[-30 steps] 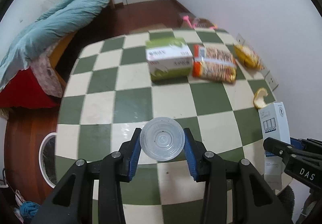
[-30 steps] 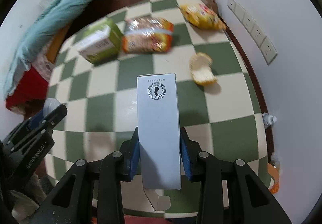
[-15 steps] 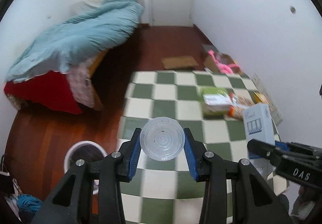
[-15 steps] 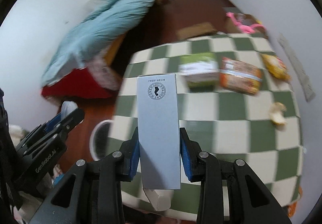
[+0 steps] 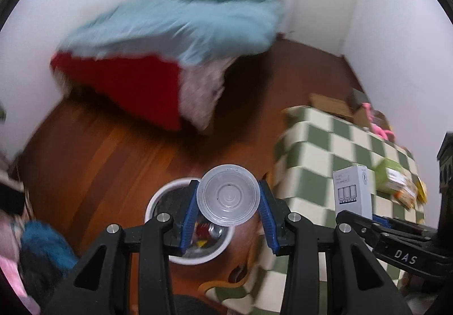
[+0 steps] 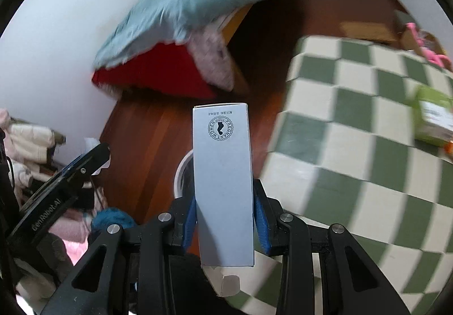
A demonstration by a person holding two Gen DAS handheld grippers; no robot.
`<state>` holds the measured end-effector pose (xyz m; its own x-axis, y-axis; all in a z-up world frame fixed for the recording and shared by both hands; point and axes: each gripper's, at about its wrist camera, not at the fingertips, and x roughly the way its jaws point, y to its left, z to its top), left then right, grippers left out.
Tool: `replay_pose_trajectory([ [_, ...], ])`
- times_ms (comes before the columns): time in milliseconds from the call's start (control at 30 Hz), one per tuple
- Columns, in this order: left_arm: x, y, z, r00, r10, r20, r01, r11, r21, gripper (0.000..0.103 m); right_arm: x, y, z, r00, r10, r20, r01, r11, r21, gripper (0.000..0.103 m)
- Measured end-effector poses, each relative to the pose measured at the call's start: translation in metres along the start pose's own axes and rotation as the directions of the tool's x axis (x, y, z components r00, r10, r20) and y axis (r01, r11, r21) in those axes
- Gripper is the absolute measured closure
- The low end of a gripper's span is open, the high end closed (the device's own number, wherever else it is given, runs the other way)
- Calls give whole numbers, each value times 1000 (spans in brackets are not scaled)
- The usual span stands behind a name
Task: Collect trash
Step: 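Carry the white box and plastic cup over the bin and release both, then withdraw both open grippers from the bin back toward the table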
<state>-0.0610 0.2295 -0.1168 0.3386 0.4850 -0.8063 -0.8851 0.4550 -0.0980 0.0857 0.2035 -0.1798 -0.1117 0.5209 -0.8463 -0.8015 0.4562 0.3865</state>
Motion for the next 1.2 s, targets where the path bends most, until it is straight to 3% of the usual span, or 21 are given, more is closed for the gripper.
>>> replay_pose_trajectory([
  [200,73,91,-13,984,-9,-177,-23,984,-178,66,117,32,10,986,-4,-169,-1,999,-32,66],
  [300,107,116,-22,965,-42,-258,-19,973,-230,66,173,41,14,968,-20,-249,12,999,-36,66],
  [500,148,144,-38,928,-107,-356,-8,951,-308,64,245,50,22,937,-80,-340,54,995,-84,64],
  [567,152,151,-43,923,-103,-370,-23,947,-320,48,266,50,28,926,-77,-369,48,995,-87,62],
  [633,152,159,-49,926,-93,-366,-42,938,-344,17,280,49,32,921,-87,-380,55,994,-94,45],
  [667,151,163,-52,927,-87,-364,-50,935,-351,14,282,48,33,922,-83,-379,51,994,-92,24],
  [700,151,167,-53,926,-76,-369,-64,933,-353,12,286,48,34,923,-74,-378,44,995,-89,11],
  [767,149,173,-58,924,-35,-381,-107,933,-344,11,288,49,35,923,-97,-373,62,992,-105,5],
  [1000,125,174,-72,924,151,-351,-252,932,-261,10,271,60,24,917,-188,-351,130,975,-181,0],
  [1200,109,161,-74,925,198,-325,-274,939,-208,10,241,67,4,912,-255,-322,182,953,-241,0],
])
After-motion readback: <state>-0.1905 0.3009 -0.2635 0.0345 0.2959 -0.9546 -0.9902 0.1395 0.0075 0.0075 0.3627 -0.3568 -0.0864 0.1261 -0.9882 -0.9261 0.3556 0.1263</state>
